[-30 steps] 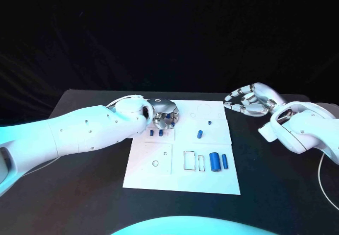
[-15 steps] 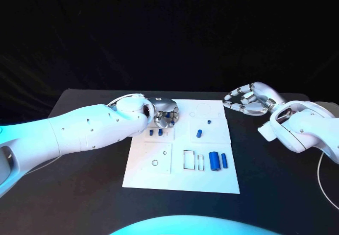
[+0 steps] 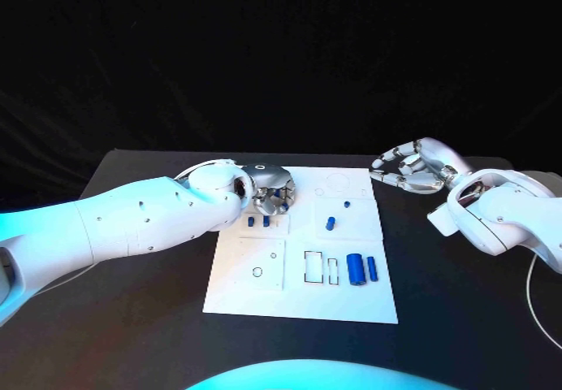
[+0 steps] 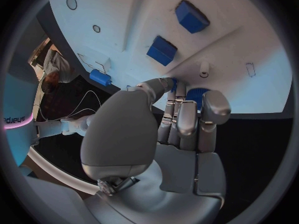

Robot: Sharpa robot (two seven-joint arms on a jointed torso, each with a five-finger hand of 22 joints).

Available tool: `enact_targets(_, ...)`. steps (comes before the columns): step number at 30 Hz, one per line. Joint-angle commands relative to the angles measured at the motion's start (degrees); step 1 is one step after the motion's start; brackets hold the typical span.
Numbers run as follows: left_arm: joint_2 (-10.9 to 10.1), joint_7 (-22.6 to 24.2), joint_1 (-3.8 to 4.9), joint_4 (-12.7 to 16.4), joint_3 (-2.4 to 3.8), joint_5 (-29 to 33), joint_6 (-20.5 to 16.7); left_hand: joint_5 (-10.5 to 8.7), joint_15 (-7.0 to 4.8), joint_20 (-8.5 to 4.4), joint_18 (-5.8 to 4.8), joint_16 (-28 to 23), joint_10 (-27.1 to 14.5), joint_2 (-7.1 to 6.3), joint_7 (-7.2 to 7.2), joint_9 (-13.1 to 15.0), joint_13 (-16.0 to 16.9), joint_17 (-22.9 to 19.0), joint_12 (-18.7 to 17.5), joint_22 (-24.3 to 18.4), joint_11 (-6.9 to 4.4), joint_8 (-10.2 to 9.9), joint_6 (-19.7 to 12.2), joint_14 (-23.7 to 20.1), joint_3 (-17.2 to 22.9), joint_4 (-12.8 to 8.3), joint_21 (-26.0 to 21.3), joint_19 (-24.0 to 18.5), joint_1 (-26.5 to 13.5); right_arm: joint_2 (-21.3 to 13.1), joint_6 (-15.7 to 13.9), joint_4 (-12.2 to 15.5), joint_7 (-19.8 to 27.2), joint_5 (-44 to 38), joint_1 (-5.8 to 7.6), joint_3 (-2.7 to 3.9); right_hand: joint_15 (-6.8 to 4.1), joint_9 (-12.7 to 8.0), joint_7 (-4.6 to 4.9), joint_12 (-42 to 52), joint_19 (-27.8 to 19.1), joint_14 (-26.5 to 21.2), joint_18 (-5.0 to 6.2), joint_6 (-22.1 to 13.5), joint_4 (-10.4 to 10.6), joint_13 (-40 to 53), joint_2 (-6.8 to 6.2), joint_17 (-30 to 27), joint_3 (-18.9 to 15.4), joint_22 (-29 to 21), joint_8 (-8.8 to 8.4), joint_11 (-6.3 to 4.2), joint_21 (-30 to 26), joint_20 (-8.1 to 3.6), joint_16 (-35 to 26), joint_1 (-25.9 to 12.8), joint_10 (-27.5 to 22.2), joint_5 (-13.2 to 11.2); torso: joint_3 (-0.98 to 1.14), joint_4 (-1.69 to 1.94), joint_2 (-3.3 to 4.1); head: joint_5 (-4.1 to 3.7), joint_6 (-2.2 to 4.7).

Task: Assemble the parts on the task board

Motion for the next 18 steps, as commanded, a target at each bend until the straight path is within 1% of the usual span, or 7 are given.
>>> enact_targets(1, -0.8, 0.7, 0.04, 1.3, 0.54, 1.5, -1.6, -0.31, -0.03, 0.13, -0.7, 0.4, 0.6, 0.12, -0.07, 0.1, -0.1, -0.1, -0.5, 0.2, 0.1, -0.4, 0.5, 0.5, 0.0, -0.2, 0.3, 0.2, -0.6, 0.0, 0.4, 0.0, 0.4, -0.2, -0.03, 0.01, -0.46, 0.1, -0.02, -0.2, 3.8, 4.1, 0.6, -0.2, 0.2, 7.6, 0.25, 6.9, 0.2, 13.0, 0.21, -0.23, -0.3, -0.41, -0.3, -0.4, -0.2, 0.2, 0.01, 0.08, -0.06, 0.02, 0.16)
enact_targets(4, -1.8, 0.5, 0.05, 2.5, 1.21, 1.9, -1.9, -0.32, -0.02, 0.15, -0.69, 0.4, 0.7, 0.06, -0.07, 0.1, -0.1, -0.1, -0.7, 0.2, 0.11, -0.5, 0.6, 0.5, -0.1, -0.2, 0.3, 0.2, -0.7, 0.0, 0.4, -0.1, 0.4, -0.2, -0.03, 0.01, -0.46, 0.1, -0.02, -0.2, 3.8, 4.1, 0.6, -0.2, 0.2, 7.6, 0.25, 6.9, 0.2, 13.0, 0.21, -0.23, -0.3, -0.41, -0.3, -0.4, -0.2, 0.2, 0.02, 0.07, -0.06, 0.15, 0.36)
enact_targets(6, -2.8, 0.4, 0.08, 3.5, 1.85, 2.2, -2.2, -0.33, -0.02, 0.16, -0.69, 0.4, 0.8, 0.0, -0.06, 0.1, -0.2, -0.1, -0.8, 0.2, 0.12, -0.5, 0.6, 0.5, -0.1, -0.2, 0.3, 0.2, -0.8, 0.0, 0.4, -0.1, 0.4, -0.2, -0.03, 0.01, -0.46, 0.1, -0.02, -0.2, 3.8, 4.1, 0.6, -0.2, 0.2, 7.6, 0.25, 6.9, 0.2, 13.0, 0.21, -0.23, -0.3, -0.41, -0.3, -0.4, -0.2, 0.2, 0.02, 0.11, -0.06, 0.21, 0.58)
enact_targets(9, -4.2, 0.1, 0.14, 4.8, 2.57, 2.6, -2.3, -0.34, -0.01, 0.18, -0.69, 0.4, 0.9, -0.05, -0.07, 0.1, -0.2, -0.2, -1.0, 0.2, 0.12, -0.6, 0.6, 0.5, -0.1, -0.2, 0.3, 0.2, -0.9, 0.0, 0.4, -0.2, 0.4, -0.2, -0.03, 0.01, -0.46, 0.1, -0.02, -0.2, 3.8, 4.1, 0.6, -0.2, 0.2, 7.6, 0.25, 6.9, 0.2, 13.0, 0.21, -0.23, -0.3, -0.41, -0.3, -0.4, -0.2, 0.2, 0.02, 0.08, -0.07, 0.41, 0.67)
enact_targets(10, -4.7, 0.0, 0.16, 5.4, 2.8, 2.7, -2.3, -0.34, 0.0, 0.19, -0.69, 0.4, 1.0, -0.11, -0.07, 0.2, -0.2, -0.3, -1.1, 0.2, 0.13, -0.7, 0.7, 0.5, -0.2, -0.2, 0.3, 0.2, -1.0, 0.0, 0.4, -0.2, 0.4, -0.2, -0.03, 0.01, -0.46, 0.1, -0.02, -0.2, 3.8, 4.1, 0.6, -0.2, 0.2, 7.6, 0.25, 6.9, 0.2, 13.0, 0.21, -0.23, -0.3, -0.41, -0.3, -0.4, -0.2, 0.2, 0.02, 0.13, -0.07, 0.43, 0.67)
enact_targets(14, -6.9, -0.1, 0.22, 7.3, 3.37, 3.4, -2.0, -0.34, 0.01, 0.2, -0.69, 0.4, 1.0, -0.18, -0.08, 0.2, -0.3, -0.3, -1.3, 0.2, 0.13, -0.7, 0.7, 0.5, -0.2, -0.2, 0.3, 0.2, -1.1, -0.1, 0.4, -0.2, 0.4, -0.2, -0.03, 0.01, -0.46, 0.1, -0.02, -0.2, 3.8, 4.1, 0.6, -0.2, 0.2, 7.6, 0.25, 6.9, 0.2, 13.0, 0.21, -0.23, -0.3, -0.41, -0.3, -0.4, -0.2, 0.2, 0.0, 0.06, 0.04, 0.61, 0.8)
enact_targets(18, -8.7, -0.2, 0.25, 8.5, 3.62, 4.2, -0.7, -0.34, 0.01, 0.22, -0.68, 0.4, 1.2, -0.24, -0.08, 0.2, -0.3, -0.4, -1.5, 0.2, 0.12, -0.8, 0.8, 0.4, -0.3, -0.2, 0.3, 0.1, -1.2, -0.1, 0.4, -0.2, 0.4, -0.2, -0.04, 0.01, -0.46, 0.1, -0.02, -0.2, 3.8, 4.1, 0.6, -0.2, 0.2, 7.6, 0.25, 6.9, 0.2, 13.0, 0.21, -0.23, -0.3, -0.41, -0.3, -0.4, -0.2, 0.2, -0.02, 0.09, 0.07, 0.53, 0.75)
